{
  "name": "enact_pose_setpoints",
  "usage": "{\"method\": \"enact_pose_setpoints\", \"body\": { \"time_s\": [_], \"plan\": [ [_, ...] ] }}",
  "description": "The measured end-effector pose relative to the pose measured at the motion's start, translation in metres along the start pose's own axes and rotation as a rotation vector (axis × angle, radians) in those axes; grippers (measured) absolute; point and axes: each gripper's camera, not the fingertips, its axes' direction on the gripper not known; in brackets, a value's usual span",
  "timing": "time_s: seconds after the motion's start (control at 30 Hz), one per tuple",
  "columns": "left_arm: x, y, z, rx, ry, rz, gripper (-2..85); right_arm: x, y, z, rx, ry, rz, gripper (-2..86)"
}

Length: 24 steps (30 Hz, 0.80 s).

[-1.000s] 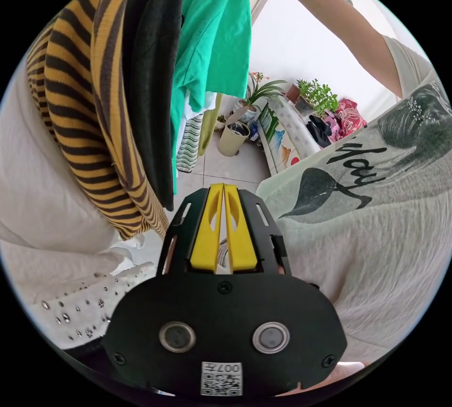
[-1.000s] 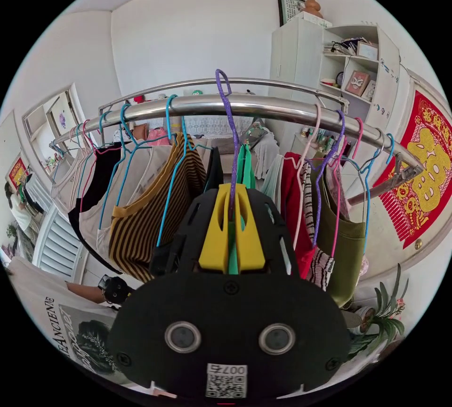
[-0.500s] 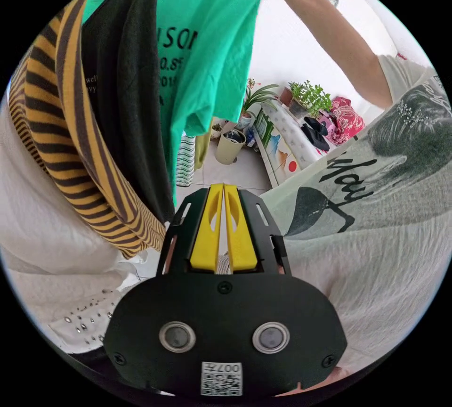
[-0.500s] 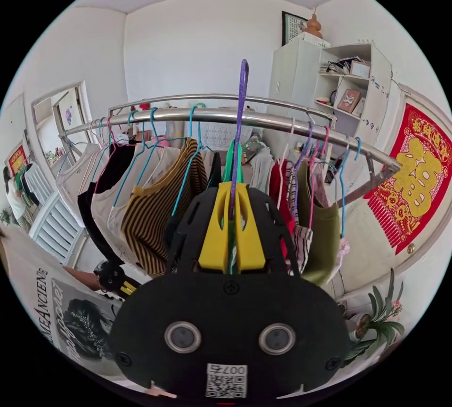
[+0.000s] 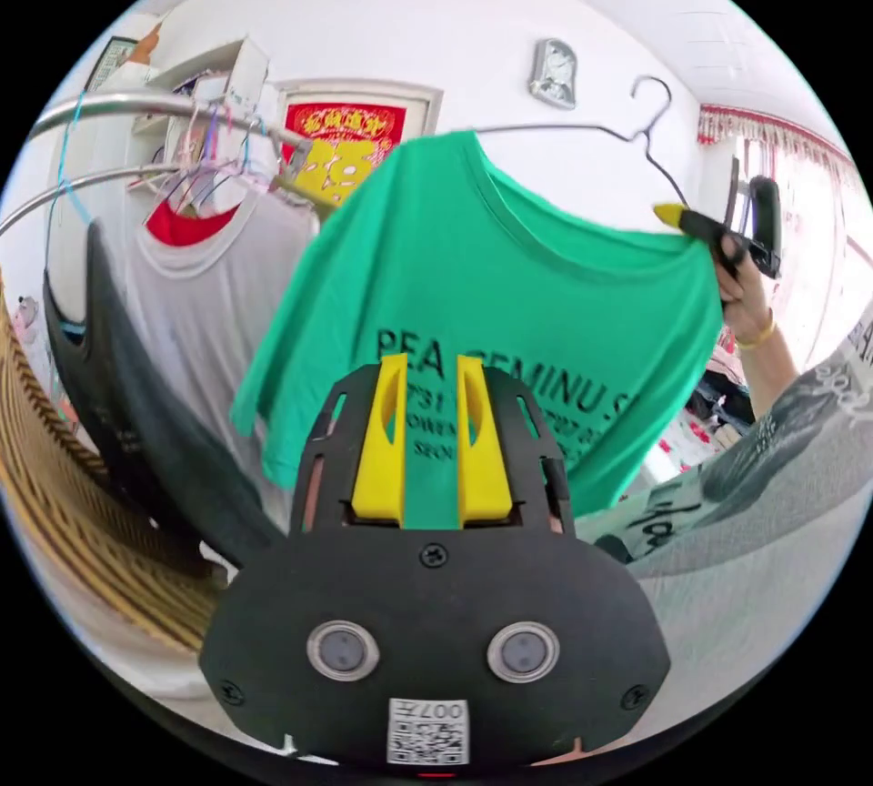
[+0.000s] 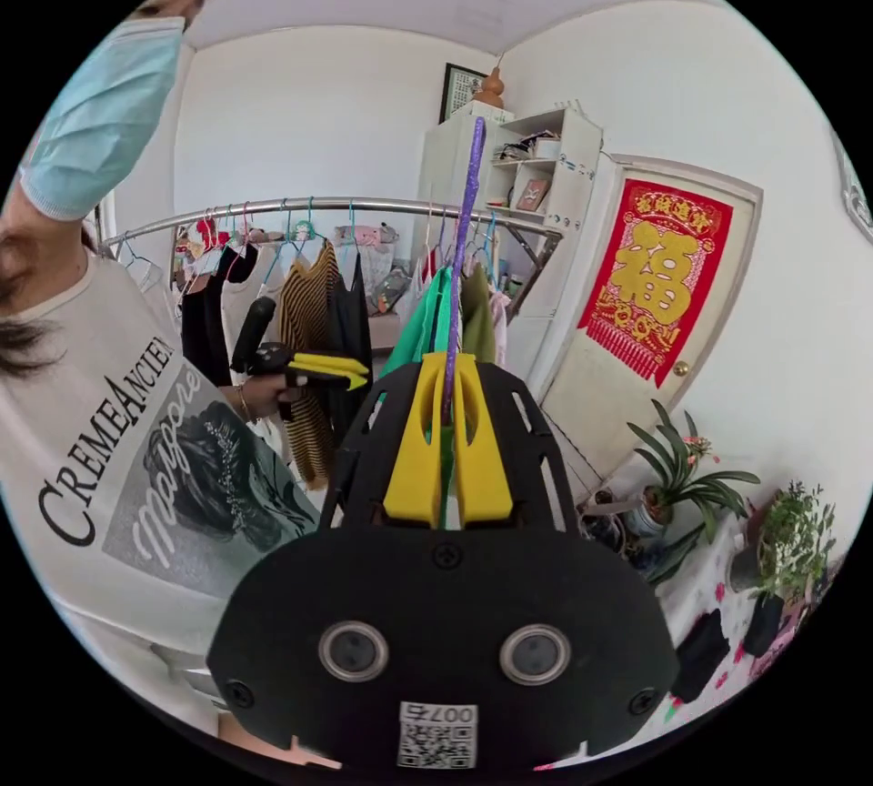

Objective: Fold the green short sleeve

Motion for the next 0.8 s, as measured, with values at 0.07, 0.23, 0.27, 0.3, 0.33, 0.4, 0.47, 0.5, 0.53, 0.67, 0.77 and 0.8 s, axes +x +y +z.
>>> {"method": "enact_pose_setpoints", "body": {
  "time_s": [0.07, 0.23, 0.27, 0.3, 0.33, 0.4, 0.47, 0.5, 0.53, 0.67, 0.77, 0.8],
  "plan": [
    [0.018, -0.024, 0.017, 0.031, 0.037, 0.052, 10.9, -0.006, 0.015, -0.052, -0.011, 0.056, 0.026, 0.4],
    [0.091, -0.086, 0.096, 0.001, 0.374, 0.191, 13.7, -0.032, 0.052, -0.188, -0.062, 0.241, 0.083, 0.3],
    [0.114, -0.099, 0.121, 0.012, 0.517, 0.214, 13.4, -0.039, 0.06, -0.223, -0.074, 0.291, 0.099, 0.3],
    [0.134, -0.111, 0.149, 0.017, 0.692, 0.209, 12.8, -0.046, 0.069, -0.257, -0.086, 0.343, 0.117, 0.3],
    [0.145, -0.118, 0.162, 0.014, 0.782, 0.197, 11.9, -0.049, 0.074, -0.273, -0.092, 0.372, 0.129, 0.3],
    [0.201, -0.143, 0.21, -0.006, 1.107, 0.158, 6.8, -0.063, 0.095, -0.343, -0.104, 0.465, 0.175, 0.2],
    [0.262, -0.159, 0.225, -0.043, 1.285, 0.245, 2.3, -0.074, 0.112, -0.392, -0.122, 0.536, 0.212, 0.2],
    [0.305, -0.165, 0.225, -0.041, 1.341, 0.322, 0.6, -0.08, 0.123, -0.422, -0.145, 0.595, 0.24, 0.2],
    [0.325, -0.167, 0.223, -0.043, 1.36, 0.351, 0.3, -0.083, 0.128, -0.436, -0.155, 0.635, 0.258, 0.2],
    [0.434, -0.169, 0.226, -0.138, 1.459, 0.414, -0.6, -0.083, 0.174, -0.505, -0.296, 0.865, 0.43, 0.0],
    [0.468, -0.17, 0.243, -0.189, 1.434, 0.327, -0.7, -0.079, 0.215, -0.561, -0.264, 0.894, 0.6, -0.2],
    [0.471, -0.174, 0.255, -0.207, 1.409, 0.269, -0.8, -0.082, 0.233, -0.59, -0.206, 0.889, 0.663, -0.2]
  ]
}}
